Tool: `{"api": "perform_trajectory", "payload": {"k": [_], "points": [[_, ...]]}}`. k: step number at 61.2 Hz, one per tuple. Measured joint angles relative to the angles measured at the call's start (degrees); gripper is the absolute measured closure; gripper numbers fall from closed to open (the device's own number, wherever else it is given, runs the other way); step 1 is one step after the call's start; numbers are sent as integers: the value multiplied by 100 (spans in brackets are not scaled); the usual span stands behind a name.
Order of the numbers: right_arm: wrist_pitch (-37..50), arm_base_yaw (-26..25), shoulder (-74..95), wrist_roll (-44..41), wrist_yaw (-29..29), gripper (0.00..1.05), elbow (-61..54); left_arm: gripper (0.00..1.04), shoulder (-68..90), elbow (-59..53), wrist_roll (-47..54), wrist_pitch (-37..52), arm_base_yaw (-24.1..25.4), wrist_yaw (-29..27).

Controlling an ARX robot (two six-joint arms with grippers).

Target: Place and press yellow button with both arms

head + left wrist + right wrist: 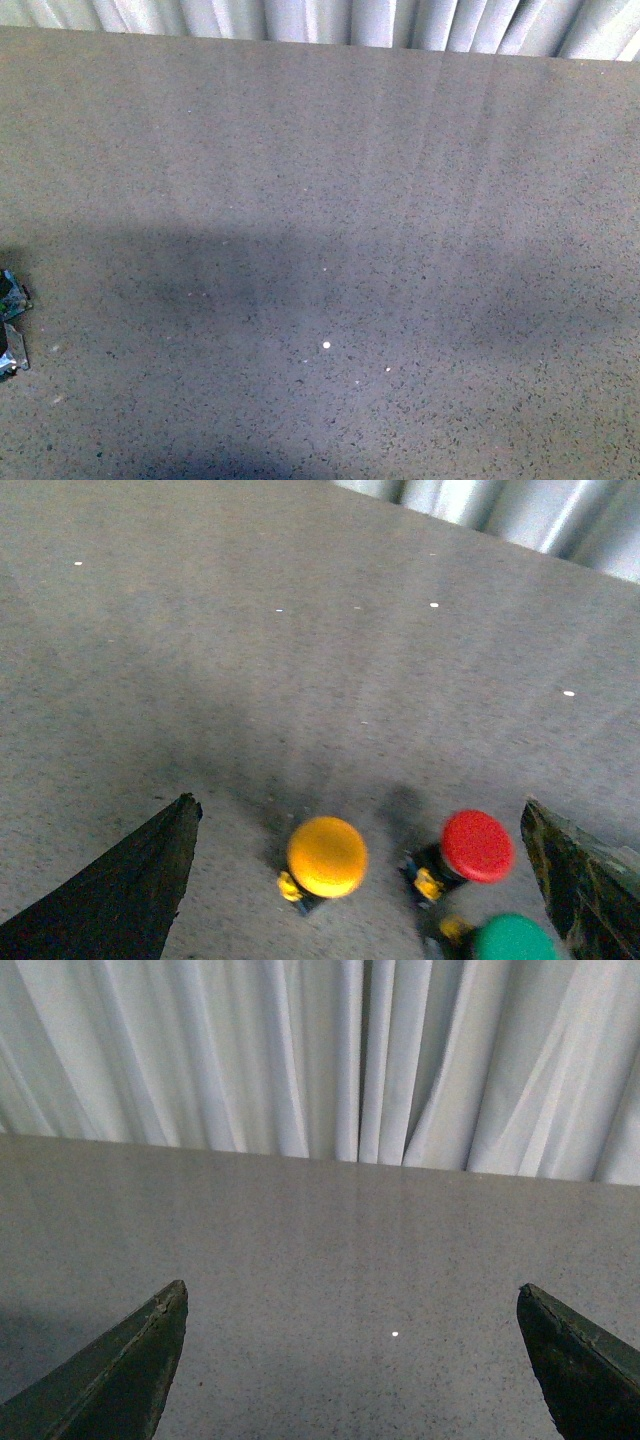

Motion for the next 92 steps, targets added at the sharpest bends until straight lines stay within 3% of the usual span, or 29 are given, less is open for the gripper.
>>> {"api": "perform_trajectory", "payload": {"k": [11,28,92], "points": [[0,0,0,0,-2,9,0,9,1471,79,374,898,11,63],[0,0,0,0,-2,9,0,9,2472,166,481,1598,-15,90],[0,0,0,0,-2,9,0,9,3934,562,514,2352,-289,-184]]}}
